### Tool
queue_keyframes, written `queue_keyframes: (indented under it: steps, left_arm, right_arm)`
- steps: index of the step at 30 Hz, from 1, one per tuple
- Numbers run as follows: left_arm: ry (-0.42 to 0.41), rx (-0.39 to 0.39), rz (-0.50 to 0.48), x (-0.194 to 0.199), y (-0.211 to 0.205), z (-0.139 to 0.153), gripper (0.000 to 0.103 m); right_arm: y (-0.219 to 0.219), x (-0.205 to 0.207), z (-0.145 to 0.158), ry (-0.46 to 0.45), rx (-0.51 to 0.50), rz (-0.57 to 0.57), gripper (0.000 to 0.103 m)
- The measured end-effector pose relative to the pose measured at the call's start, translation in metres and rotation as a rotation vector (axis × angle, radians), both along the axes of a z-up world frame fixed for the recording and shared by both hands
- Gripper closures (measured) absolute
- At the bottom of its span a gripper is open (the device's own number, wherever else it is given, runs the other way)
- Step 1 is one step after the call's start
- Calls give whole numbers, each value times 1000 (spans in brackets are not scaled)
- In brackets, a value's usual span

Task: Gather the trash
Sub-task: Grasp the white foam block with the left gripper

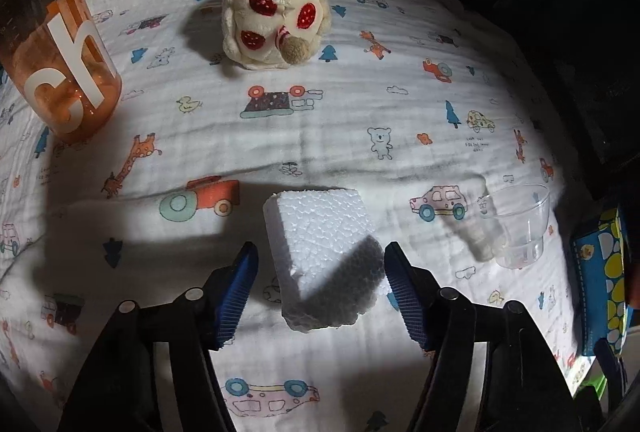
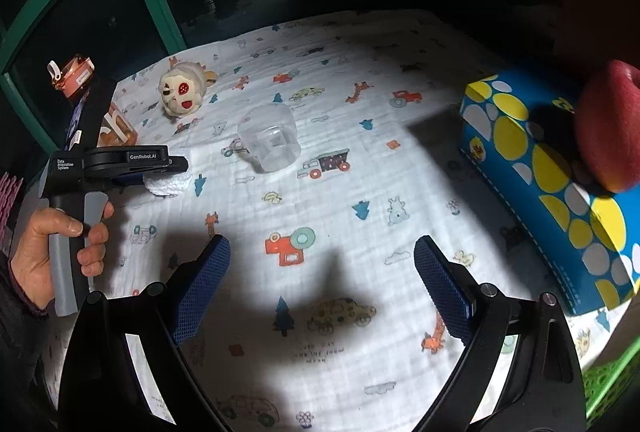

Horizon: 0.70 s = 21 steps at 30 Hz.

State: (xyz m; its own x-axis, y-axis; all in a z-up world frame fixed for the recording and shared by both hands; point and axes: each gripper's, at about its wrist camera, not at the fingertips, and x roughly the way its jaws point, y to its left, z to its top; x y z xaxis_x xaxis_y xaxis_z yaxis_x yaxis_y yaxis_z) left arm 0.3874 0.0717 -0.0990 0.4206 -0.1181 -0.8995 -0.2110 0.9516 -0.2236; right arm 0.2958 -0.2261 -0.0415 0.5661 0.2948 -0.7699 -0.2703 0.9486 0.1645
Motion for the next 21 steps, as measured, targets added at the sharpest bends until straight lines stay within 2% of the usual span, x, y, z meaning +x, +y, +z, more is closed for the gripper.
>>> queue_keyframes:
  steps: [3, 7, 21]
  left_arm:
    - [-12, -22, -28, 0, -3, 1, 56]
    - [-26, -20, -36, -1, -4, 3, 61]
    - [-65, -41, -40, -23, 16, 21, 61]
  right_arm:
    - [10, 14, -5, 1, -7, 25, 11]
    - [25, 35, -12, 7, -4, 56, 16]
    - [73, 91, -37, 19, -41, 130, 19]
